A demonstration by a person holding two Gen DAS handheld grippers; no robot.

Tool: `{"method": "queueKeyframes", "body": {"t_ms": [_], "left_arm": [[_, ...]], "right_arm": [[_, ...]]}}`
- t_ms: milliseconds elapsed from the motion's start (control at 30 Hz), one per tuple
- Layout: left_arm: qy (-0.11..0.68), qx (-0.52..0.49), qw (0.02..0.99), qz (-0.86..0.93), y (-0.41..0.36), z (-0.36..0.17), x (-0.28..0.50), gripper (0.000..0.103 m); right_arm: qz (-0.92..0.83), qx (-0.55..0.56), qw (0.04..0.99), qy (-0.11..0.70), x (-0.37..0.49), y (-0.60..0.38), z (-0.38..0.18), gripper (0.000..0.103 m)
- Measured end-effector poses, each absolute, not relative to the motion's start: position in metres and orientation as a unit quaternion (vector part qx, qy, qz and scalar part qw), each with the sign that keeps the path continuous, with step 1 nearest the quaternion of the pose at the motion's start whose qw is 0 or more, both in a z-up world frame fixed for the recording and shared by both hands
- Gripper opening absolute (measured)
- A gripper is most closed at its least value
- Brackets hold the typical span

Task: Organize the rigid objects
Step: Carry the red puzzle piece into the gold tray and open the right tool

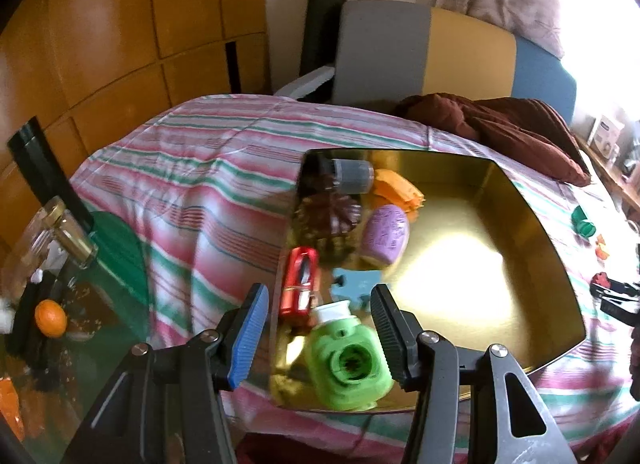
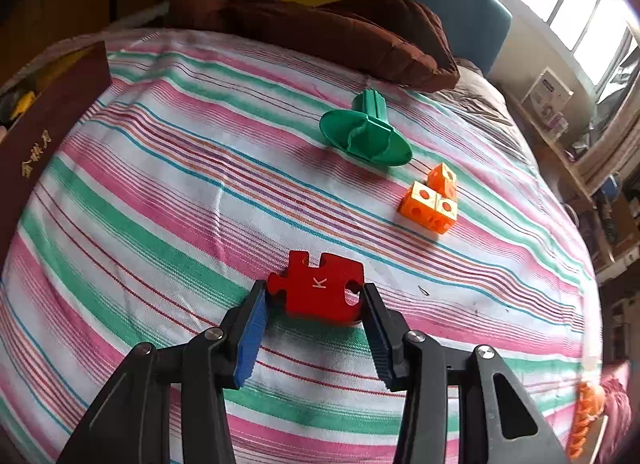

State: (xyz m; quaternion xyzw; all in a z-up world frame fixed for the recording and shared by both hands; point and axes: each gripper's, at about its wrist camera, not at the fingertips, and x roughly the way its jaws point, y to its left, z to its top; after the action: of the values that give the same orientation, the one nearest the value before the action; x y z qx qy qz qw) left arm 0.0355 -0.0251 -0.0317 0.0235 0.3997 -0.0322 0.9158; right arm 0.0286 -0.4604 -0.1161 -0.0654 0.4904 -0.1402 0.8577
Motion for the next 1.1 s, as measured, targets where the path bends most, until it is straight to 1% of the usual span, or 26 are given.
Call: {"method": "queueKeyframes", "body": {"t_ms": [200,367,533,667,800,933,1100], "left_arm": [[0.403,0.008,0.915,-0.019,0.002,-0.038,0.031,0.054],[0.406,-0.006,0.914,-0.007,0.017,-0.041,0.03,0.054],[0.401,-0.007,0.916,-0.01,0.02,-0.04,0.029,0.054],[0.398,-0.004,0.917,-0.019,0.016,-0.039,0.028,0.054],[0.396,-0.005,0.918,-0.024,0.015,-0.037,0.028,0.054],[0.395,-0.006,0.918,-0.027,0.017,-0.037,0.028,0.054],[0.392,-0.014,0.919,-0.024,0.023,-0.035,0.028,0.054]], "right_arm": [[-0.169,-0.018,0.84,0.515,0.025,-0.456,-0.111,0.046],[-0.14,0.032,0.835,0.531,0.017,-0.45,-0.104,0.046],[-0.112,0.055,0.861,0.494,0.009,-0.424,-0.076,0.046],[-0.039,0.034,0.893,0.447,0.012,-0.373,-0.041,0.046],[0.037,0.006,0.904,0.426,0.02,-0.315,-0.022,0.046],[0.105,-0.01,0.896,0.432,0.038,-0.255,-0.019,0.046],[0.167,-0.049,0.865,0.47,0.061,-0.189,-0.039,0.046]]}}
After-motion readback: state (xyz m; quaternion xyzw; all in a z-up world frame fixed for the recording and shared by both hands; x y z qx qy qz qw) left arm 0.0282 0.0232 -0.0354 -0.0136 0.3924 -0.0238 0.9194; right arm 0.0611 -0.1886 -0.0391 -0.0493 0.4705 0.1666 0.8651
